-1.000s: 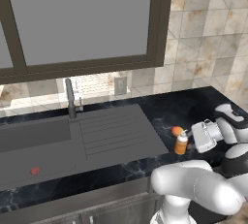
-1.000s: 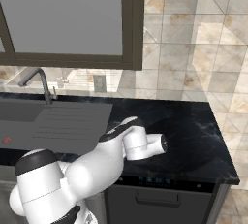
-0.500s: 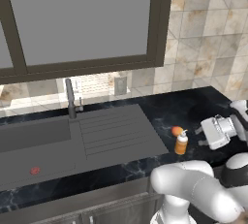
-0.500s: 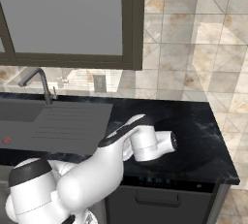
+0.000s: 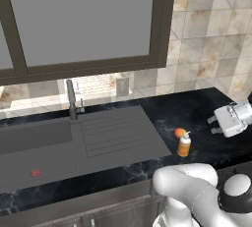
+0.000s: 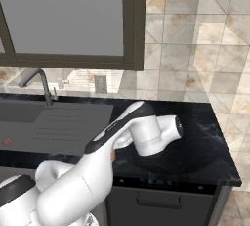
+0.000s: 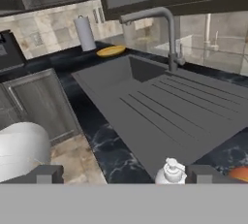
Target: Open the cabinet. Pick the soap dispenser and place it next to the sink. Then close the cabinet.
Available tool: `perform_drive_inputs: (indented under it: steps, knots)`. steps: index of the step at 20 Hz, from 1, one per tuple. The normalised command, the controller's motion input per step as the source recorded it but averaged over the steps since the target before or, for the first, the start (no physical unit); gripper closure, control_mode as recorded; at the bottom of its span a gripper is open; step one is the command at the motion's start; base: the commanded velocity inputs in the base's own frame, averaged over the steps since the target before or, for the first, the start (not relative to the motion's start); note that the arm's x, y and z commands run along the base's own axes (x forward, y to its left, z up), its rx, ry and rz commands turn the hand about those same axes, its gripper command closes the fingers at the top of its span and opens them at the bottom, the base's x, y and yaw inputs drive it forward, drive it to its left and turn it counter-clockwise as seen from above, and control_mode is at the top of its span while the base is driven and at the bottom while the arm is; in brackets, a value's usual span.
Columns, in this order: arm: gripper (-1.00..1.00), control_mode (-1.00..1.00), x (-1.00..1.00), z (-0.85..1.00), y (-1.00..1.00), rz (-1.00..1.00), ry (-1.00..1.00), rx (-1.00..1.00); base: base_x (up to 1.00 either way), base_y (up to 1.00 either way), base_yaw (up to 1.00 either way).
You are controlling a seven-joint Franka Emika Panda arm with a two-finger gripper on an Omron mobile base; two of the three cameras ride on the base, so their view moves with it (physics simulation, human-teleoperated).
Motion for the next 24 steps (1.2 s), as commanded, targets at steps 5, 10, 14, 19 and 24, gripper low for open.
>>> perform_drive_inputs:
  steps: [5,10,14,19,24]
  knots:
    - [-1.00,-1.00,-0.14,0.62,0.43,-0.14,0.01,0.00,0.00,0.00,0.00]
    - [-1.00,-1.00,-0.09,0.04,0.78,-0.23,0.09,-0.01,0.00,0.00,0.00]
    - [-1.00,-1.00,-0.02,0.00,0.89,-0.34,0.21,-0.05,0.00,0.00,0.00]
    - [-1.00,-1.00,0.00,0.35,0.75,-0.39,0.39,-0.10,0.00,0.00,0.00]
    - [-1.00,-1.00,0.00,0.37,0.26,-0.41,0.67,-0.09,0.00,0.00,0.00]
